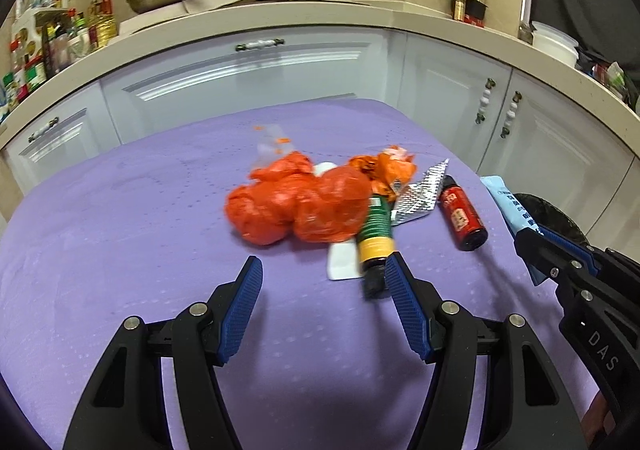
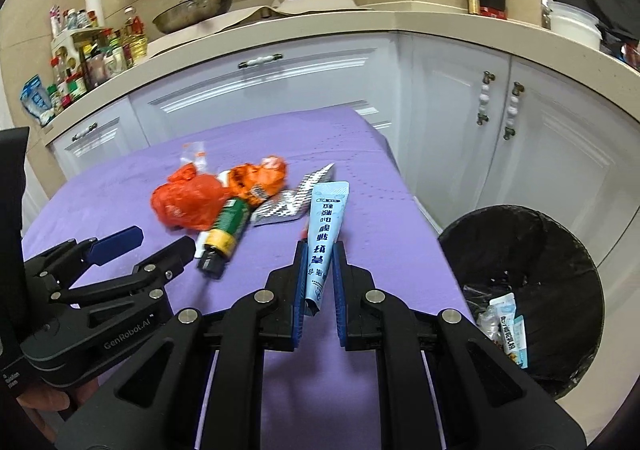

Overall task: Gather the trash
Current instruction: 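Grasp the green-and-yellow bottle with the left tool while the right tool grasps the light blue tube, then carry bottle and light blue tube over the black bin, then open the left tool to drop the bottle while the right tool drops the tube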

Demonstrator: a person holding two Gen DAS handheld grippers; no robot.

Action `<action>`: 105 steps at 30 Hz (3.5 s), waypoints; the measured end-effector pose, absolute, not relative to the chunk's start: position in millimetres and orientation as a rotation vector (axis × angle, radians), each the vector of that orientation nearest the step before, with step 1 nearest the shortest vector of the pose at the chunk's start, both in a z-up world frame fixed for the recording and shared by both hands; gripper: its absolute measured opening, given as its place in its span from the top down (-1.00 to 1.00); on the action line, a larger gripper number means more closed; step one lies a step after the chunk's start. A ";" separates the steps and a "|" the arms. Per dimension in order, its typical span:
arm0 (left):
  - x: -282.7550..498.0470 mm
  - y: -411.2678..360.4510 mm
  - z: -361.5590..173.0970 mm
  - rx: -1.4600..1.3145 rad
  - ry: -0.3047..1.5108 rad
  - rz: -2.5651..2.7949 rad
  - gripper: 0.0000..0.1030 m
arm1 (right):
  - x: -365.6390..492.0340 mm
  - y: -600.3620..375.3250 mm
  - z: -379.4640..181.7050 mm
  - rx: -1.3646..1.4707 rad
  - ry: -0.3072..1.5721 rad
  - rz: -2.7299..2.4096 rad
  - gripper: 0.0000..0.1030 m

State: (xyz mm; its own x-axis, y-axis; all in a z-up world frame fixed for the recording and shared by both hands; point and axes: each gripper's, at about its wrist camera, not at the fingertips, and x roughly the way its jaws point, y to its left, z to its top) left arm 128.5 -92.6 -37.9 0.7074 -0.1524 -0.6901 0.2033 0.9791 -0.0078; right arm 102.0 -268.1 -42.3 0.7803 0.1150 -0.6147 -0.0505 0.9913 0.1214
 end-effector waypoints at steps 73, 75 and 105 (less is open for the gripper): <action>86.3 -291.6 -12.9 0.210 0.582 -0.572 0.53 | 35.6 -458.8 -21.0 0.167 0.511 -0.292 0.76; 88.1 -302.9 -18.2 0.223 0.599 -0.578 0.53 | 35.1 -466.8 -26.5 0.176 0.517 -0.303 0.76; 105.2 -324.8 -34.4 0.204 0.685 -0.544 0.01 | 48.6 -496.6 -48.9 0.216 0.544 -0.340 0.30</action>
State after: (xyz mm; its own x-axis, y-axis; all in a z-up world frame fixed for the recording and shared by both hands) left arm 105.2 -324.8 -34.4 0.6429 -0.4084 -0.6480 0.5388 0.8424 0.0035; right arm 48.6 -496.6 -48.9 0.8024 -0.2576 -0.5384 0.3708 0.9220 0.1114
